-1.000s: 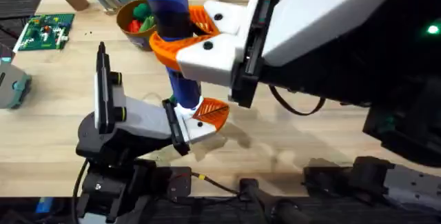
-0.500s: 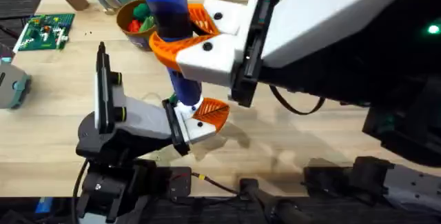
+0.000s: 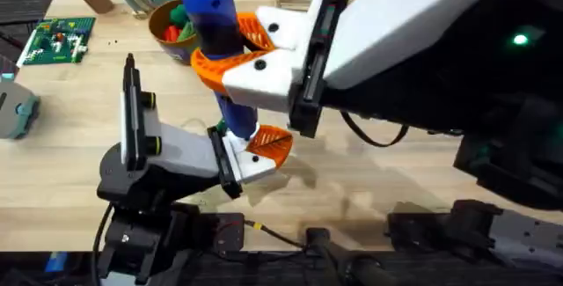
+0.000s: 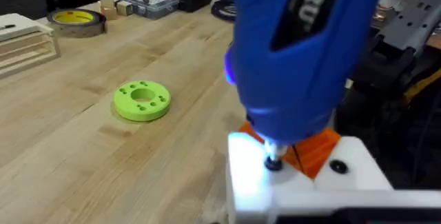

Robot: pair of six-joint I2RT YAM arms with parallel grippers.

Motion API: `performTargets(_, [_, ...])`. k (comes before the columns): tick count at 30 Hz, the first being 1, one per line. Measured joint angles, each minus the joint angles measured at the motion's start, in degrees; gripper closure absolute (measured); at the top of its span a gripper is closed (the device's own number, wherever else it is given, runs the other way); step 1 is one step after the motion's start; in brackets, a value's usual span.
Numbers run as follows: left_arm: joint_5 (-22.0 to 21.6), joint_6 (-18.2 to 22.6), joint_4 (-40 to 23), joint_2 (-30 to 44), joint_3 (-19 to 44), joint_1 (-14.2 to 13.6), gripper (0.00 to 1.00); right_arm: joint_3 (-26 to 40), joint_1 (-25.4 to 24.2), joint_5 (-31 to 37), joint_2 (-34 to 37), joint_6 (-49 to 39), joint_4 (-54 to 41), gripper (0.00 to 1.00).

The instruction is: Pick up the gripper from the table and insert it into the empty holder that is missing its gripper. Then pick up a screw, insert it into the mounting hole, and use the screwdriver to tighten it. Finally, clean up the table by picking up the vegetable and placing it into the bucket.

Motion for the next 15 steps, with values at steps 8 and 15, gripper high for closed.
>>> performTargets(8, [0.2, -0.1, 0.0, 0.0, 0.0, -0.1, 0.984, 0.5, 0.1, 0.0, 0.0, -0.2, -1.2, 0.993])
performTargets(15, [0.2, -0.1, 0.0, 0.0, 0.0, -0.2, 0.984, 0.5, 0.2, 0.0, 0.0, -0.2, -1.1, 0.993])
